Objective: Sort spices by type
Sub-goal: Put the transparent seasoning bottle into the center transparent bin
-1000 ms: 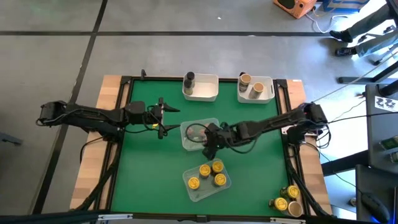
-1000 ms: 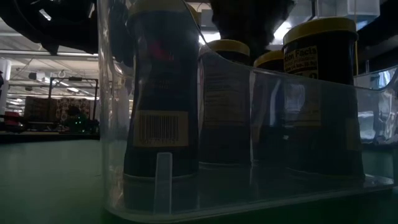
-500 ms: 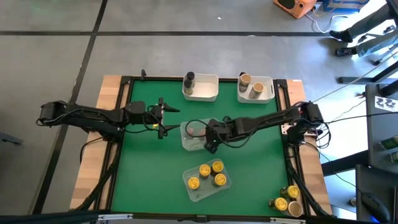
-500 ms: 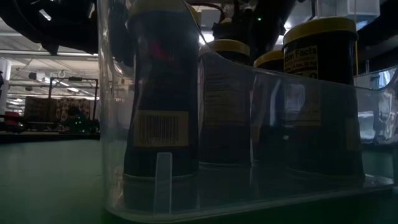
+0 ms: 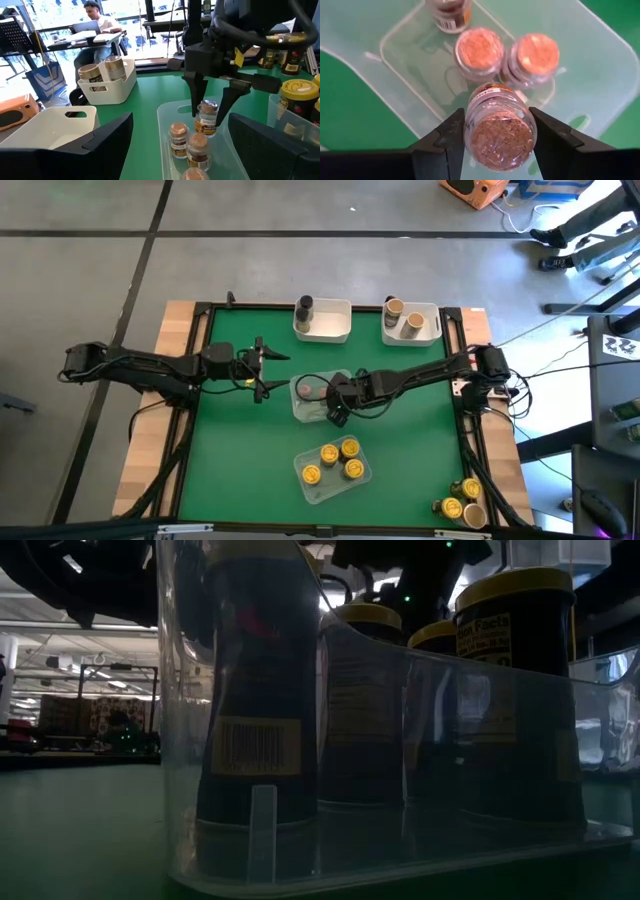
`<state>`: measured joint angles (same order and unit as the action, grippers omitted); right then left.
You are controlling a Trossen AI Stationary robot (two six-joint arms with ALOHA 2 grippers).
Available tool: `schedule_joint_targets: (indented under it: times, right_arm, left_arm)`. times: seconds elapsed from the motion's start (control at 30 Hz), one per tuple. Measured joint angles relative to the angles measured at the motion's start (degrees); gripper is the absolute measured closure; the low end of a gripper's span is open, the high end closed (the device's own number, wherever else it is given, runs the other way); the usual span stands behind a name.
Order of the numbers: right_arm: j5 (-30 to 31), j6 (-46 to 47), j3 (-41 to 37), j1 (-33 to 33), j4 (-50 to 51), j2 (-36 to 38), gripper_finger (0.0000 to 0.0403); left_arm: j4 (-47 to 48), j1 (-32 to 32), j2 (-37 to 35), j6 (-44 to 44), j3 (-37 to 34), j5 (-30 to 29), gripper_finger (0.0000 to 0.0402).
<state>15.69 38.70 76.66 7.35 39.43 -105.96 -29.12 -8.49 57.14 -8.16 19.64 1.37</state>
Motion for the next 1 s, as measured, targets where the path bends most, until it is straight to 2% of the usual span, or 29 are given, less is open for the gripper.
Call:
schedule_joint_targets:
  times: [0.13,0.6,0.8,1.0]
  right_arm:
    - [-2.4,0.0,0.0,-0.8,-0.7,-1.3,0.0218]
    - [-3.4,0.5,0.0,-1.4,-1.0,-3.1,0.0195]
    - [-6.4,0.7,0.0,-1.4,-2.5,-3.1,0.0122]
    - [-5.9,2.8,2.8,-1.3,-1.0,-3.0,0.0064]
  left_arm:
    - [0.2,0.0,0.0,-0.1,0.0,0.0,0.0088]
    - [0.3,0.0,0.0,-0.3,0.0,0.0,0.0088]
    - [0.3,0.0,0.0,-0.4,0.0,0.0,0.0088]
    - [0.3,0.0,0.0,-0.4,0.0,0.0,0.0088]
